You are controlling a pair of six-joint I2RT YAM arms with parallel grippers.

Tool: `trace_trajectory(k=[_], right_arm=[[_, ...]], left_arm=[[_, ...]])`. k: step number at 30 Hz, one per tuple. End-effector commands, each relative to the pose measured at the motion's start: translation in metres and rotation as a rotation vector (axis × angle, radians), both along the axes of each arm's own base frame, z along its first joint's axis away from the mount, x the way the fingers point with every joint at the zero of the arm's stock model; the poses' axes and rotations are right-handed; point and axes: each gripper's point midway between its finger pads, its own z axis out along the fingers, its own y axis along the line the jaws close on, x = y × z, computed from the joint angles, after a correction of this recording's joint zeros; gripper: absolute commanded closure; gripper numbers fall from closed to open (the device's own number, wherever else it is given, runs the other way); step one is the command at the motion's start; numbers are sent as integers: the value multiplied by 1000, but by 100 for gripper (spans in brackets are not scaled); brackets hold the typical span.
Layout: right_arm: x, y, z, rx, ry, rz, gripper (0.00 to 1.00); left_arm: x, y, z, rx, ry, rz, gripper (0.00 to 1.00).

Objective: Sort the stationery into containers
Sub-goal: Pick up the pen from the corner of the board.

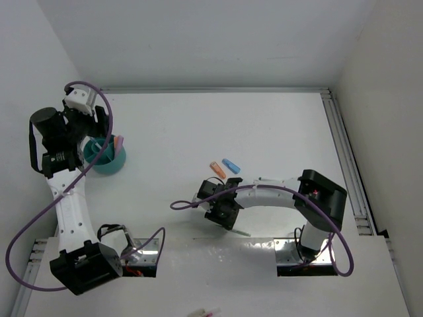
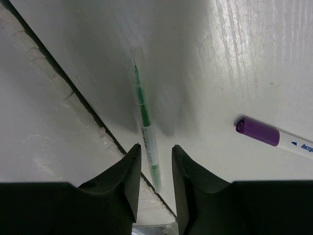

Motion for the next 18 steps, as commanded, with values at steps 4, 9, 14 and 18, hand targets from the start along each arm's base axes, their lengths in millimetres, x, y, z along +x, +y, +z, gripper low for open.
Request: trace_trajectory(k=[4, 9, 14, 18], right_arm=[[4, 1, -2, 21, -37, -5, 68], [-3, -5, -7, 20, -13, -2, 68], [-7, -9, -12, 9, 0, 5, 71], [-4, -13, -16, -4, -36, 1, 79]], left_arm=[[0, 0, 10, 43, -47, -6, 34], [1, 1, 9, 43, -49, -3, 34], [1, 1, 6, 36, -47, -2, 34], [2, 3, 7, 30, -50, 6, 34]])
